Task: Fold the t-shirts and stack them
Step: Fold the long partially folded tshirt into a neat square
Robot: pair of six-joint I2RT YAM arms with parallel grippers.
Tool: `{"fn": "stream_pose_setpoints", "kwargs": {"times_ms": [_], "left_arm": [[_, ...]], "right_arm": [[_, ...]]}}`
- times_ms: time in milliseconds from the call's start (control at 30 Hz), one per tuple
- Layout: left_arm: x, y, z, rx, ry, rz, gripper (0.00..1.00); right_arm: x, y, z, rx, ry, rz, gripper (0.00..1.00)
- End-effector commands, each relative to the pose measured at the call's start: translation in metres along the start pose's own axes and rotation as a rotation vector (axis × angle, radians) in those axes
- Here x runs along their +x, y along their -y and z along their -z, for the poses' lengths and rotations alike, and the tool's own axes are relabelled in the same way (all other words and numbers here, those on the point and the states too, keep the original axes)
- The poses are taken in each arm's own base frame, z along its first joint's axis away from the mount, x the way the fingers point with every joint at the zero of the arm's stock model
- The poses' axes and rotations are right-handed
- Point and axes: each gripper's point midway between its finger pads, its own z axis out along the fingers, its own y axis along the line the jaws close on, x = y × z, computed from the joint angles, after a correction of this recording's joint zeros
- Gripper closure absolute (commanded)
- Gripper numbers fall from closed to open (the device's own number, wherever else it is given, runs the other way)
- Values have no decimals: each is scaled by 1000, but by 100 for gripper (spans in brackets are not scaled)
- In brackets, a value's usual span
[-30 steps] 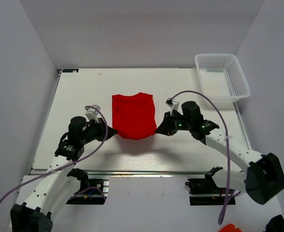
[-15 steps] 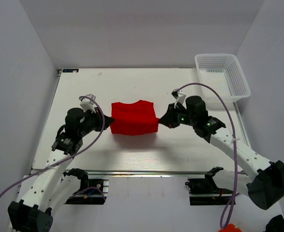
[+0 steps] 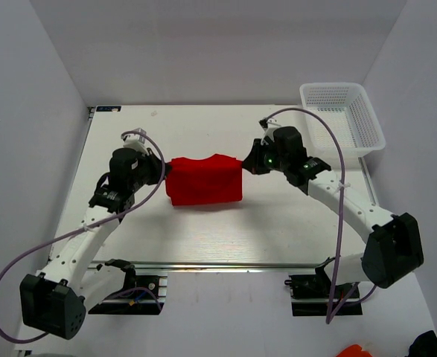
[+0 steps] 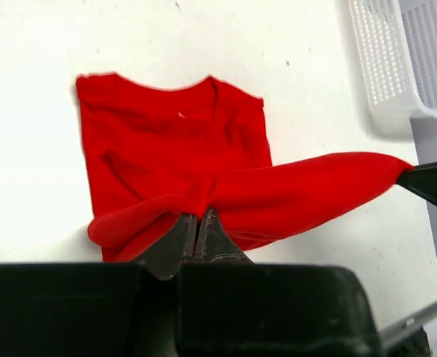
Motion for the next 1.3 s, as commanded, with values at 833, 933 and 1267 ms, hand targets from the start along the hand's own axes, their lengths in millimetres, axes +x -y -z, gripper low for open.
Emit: {"fn": "stream_pose_setpoints", "kwargs": {"times_ms": [833, 933, 1267], "left_arm": [[-48, -42, -103, -247, 10, -8, 100], [-44, -54, -123, -278, -27, -1, 100], [-38, -103, -193, -395, -130, 52, 92]], "right_arm": [[-87, 48, -82, 24, 22, -52, 100], [-98, 53, -98, 4, 19, -63, 100], [-81, 96, -162, 9, -89, -209, 100]]}}
